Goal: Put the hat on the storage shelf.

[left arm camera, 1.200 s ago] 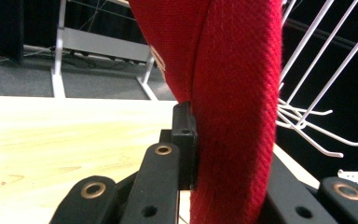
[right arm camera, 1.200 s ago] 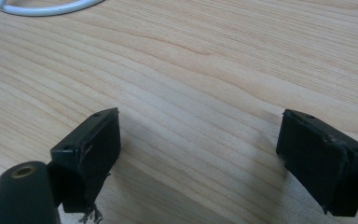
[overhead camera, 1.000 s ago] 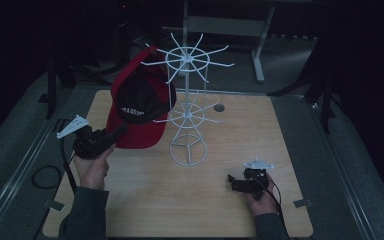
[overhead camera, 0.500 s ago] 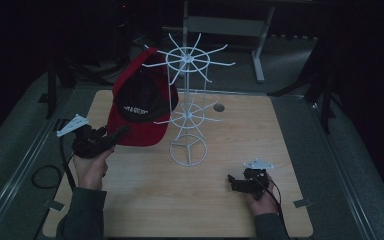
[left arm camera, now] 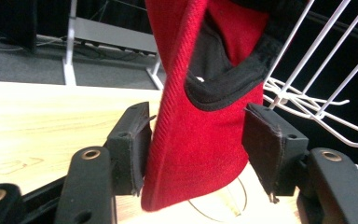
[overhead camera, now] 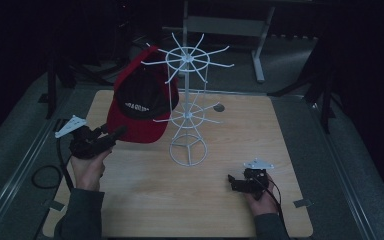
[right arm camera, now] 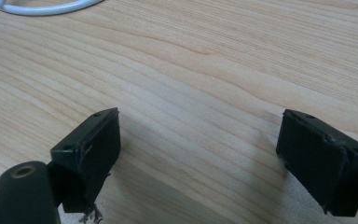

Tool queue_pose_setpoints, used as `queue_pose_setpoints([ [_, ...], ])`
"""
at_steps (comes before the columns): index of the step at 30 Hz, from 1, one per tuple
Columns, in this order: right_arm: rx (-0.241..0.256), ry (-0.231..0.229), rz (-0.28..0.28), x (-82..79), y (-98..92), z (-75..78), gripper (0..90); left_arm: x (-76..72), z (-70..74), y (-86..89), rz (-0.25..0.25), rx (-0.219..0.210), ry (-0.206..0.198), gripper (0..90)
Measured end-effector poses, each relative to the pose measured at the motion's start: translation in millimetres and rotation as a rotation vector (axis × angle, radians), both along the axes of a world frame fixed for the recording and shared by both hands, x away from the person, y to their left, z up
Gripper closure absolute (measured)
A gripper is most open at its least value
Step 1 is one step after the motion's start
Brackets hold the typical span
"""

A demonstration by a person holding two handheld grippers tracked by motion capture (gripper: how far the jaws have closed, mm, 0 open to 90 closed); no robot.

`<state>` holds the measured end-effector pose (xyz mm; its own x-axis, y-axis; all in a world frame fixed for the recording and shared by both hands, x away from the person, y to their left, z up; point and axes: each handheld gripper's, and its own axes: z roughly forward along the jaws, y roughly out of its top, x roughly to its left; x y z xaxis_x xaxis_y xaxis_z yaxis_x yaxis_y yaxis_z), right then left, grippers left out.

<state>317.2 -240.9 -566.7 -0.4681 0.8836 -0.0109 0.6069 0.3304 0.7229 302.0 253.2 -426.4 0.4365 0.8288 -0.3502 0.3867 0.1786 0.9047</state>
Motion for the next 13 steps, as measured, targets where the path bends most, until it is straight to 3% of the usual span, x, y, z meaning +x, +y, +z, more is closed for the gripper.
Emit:
queue_pose_setpoints([
  [13,0.0,0.001,0.0,-0.1,0.0,0.0,13.4,-3.0,-1.2,11.1,0.053,-0.007,-0.005,36.6],
])
